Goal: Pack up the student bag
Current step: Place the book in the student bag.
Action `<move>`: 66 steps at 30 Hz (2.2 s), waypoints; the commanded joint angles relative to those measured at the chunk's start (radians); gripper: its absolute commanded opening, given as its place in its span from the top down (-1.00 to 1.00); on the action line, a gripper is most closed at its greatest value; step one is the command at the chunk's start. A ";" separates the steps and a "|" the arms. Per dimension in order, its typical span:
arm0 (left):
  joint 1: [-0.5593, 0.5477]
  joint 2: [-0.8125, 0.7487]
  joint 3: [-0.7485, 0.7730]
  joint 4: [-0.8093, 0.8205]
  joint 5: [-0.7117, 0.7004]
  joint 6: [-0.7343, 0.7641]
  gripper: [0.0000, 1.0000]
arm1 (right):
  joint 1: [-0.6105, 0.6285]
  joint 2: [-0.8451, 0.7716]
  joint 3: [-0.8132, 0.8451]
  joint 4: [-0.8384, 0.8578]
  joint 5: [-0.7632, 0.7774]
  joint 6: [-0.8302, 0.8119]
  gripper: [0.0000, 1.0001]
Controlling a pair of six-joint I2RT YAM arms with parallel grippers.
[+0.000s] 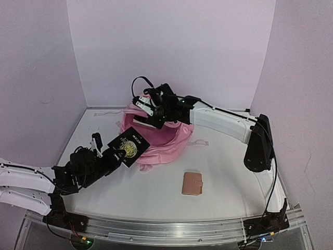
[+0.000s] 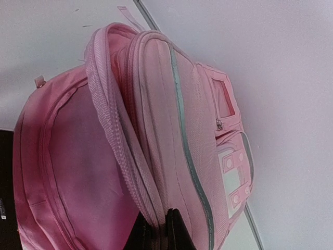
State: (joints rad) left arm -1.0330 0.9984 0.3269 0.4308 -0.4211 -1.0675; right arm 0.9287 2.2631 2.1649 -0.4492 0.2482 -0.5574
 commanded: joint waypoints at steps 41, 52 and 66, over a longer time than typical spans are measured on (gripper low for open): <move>0.342 1.128 1.010 0.204 0.258 -0.204 0.65 | 0.001 -0.313 -0.021 -0.112 -0.167 0.234 1.00; 0.298 0.905 0.891 0.003 0.255 -0.098 -0.44 | -0.103 -0.281 -0.003 -0.124 -0.228 0.255 1.00; 0.250 0.660 0.716 -0.158 0.374 0.065 -0.99 | -0.276 -0.339 -0.180 -0.171 -0.502 0.153 1.00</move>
State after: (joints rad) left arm -0.7864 1.7517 1.0778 0.3337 -0.0807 -1.0848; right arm 0.6799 2.0441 2.0789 -0.6626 -0.1664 -0.3487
